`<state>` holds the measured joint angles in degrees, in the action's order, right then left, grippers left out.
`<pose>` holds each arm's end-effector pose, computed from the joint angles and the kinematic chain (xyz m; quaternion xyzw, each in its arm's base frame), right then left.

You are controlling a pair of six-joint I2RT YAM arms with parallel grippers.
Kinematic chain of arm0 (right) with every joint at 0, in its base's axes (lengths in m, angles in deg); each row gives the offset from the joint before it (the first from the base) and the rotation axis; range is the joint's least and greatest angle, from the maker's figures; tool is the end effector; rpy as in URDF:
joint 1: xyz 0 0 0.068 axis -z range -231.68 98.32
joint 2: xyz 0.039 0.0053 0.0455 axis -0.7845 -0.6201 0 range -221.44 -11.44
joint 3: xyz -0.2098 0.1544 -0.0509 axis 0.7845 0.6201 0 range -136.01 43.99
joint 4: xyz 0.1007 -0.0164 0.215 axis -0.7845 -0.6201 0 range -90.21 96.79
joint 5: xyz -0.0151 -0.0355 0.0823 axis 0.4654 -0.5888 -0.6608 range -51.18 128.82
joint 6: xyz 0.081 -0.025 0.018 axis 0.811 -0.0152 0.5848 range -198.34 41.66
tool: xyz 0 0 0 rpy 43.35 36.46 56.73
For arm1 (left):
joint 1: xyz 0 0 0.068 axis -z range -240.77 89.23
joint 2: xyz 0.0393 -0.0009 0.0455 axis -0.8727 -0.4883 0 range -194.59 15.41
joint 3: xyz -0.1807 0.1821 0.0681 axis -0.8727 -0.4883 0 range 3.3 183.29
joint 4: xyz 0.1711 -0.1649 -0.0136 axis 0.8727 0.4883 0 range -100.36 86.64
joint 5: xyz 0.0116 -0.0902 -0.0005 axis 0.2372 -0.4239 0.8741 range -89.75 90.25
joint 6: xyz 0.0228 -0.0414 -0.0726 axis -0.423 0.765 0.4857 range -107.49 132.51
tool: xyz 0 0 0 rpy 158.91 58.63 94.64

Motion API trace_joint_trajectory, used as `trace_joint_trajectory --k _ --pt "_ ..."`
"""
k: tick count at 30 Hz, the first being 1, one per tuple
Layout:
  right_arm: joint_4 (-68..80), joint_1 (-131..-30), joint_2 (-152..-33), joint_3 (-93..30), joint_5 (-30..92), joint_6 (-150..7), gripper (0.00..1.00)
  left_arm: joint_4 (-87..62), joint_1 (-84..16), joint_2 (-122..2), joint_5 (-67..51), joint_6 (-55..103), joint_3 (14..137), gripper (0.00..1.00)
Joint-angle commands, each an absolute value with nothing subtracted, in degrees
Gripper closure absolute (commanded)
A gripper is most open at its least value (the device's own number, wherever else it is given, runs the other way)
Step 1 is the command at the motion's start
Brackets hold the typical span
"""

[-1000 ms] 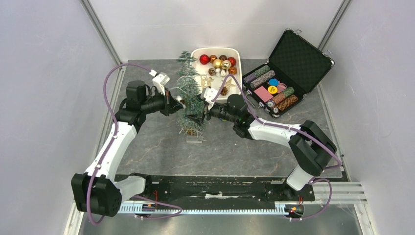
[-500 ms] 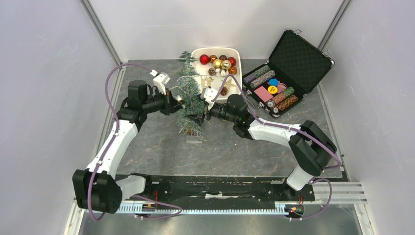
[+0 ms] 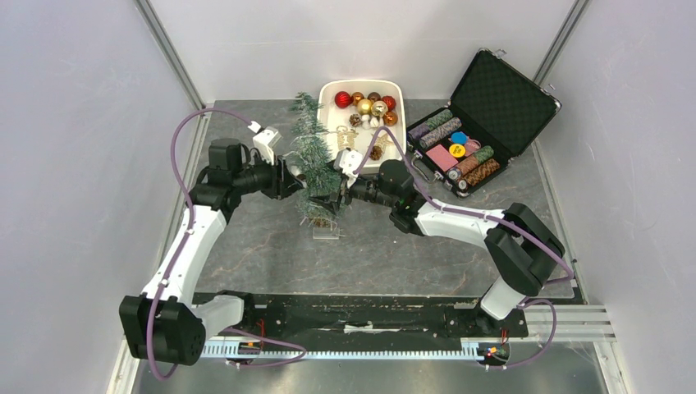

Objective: Decorate the small christmas tree

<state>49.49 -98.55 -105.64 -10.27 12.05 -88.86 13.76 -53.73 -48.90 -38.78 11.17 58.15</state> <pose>0.2400 0.3068 0.2809 -0.4692 0.5082 0.3714 0.6193 0.2390 -0.0781 0.2939 0.2182 0.8168 -0.3161 0.4304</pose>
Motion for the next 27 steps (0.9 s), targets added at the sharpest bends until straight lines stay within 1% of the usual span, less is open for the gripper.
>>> trace_joint_trajectory --k 1,7,21,27 --pt "50.4 -99.6 -103.7 -10.8 9.9 -89.0 0.15 16.7 -54.0 -47.3 -39.1 6.3 61.7 0.53" --pt "49.9 -99.5 -103.3 -10.7 10.3 -89.4 0.15 20.6 -54.4 -47.0 -38.5 4.8 63.9 0.43" --pt "49.1 -99.6 -103.0 -10.5 11.1 -90.0 0.14 23.9 -55.2 -46.8 -35.9 1.6 63.5 0.39" --pt "49.1 -99.6 -103.0 -10.5 11.2 -90.1 0.14 24.3 -55.8 -46.7 -37.3 0.8 64.3 0.33"
